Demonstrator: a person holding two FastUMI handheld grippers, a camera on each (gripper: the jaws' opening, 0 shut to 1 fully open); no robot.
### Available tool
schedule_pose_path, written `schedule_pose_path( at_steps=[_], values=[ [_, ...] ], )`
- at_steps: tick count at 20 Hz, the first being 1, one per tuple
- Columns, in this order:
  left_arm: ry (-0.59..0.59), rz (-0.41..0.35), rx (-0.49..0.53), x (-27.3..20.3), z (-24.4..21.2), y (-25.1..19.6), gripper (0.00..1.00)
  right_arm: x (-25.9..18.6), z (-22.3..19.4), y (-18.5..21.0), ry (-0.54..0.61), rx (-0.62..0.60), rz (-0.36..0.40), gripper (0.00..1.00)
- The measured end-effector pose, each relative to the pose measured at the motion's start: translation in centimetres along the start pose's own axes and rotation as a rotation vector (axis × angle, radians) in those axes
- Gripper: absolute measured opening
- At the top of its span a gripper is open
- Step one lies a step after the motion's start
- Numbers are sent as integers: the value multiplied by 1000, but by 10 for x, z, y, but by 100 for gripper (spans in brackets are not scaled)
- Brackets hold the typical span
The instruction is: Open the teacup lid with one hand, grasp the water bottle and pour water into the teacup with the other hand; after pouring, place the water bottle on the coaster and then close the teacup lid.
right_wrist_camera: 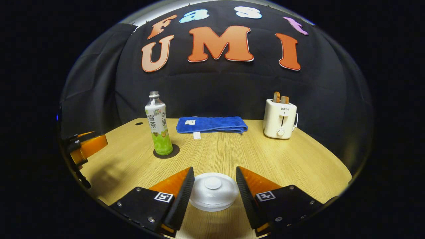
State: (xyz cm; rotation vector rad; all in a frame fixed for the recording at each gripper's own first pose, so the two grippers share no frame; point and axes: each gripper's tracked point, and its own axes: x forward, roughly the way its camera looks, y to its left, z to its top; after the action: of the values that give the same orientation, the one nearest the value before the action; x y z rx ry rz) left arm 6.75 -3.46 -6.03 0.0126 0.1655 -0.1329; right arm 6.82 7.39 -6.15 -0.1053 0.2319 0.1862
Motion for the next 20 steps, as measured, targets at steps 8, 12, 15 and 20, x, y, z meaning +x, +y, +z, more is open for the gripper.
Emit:
schedule_pose_path(
  at_steps=[8, 12, 15, 20],
  values=[
    [-29, 36, 9, -25, 6, 3, 96, -47, 13, -38, -61, 1, -124, 97],
    [-60, 71, 39, -40, 12, 5, 94, -65, 19, -43, -98, 28, -123, 97],
    [-74, 69, -4, -45, 13, 6, 96, -76, 26, -48, -134, 14, -137, 97],
    [-115, 117, -13, -55, 28, 25, 96, -83, 35, -49, -181, 5, -143, 97]
  ],
)
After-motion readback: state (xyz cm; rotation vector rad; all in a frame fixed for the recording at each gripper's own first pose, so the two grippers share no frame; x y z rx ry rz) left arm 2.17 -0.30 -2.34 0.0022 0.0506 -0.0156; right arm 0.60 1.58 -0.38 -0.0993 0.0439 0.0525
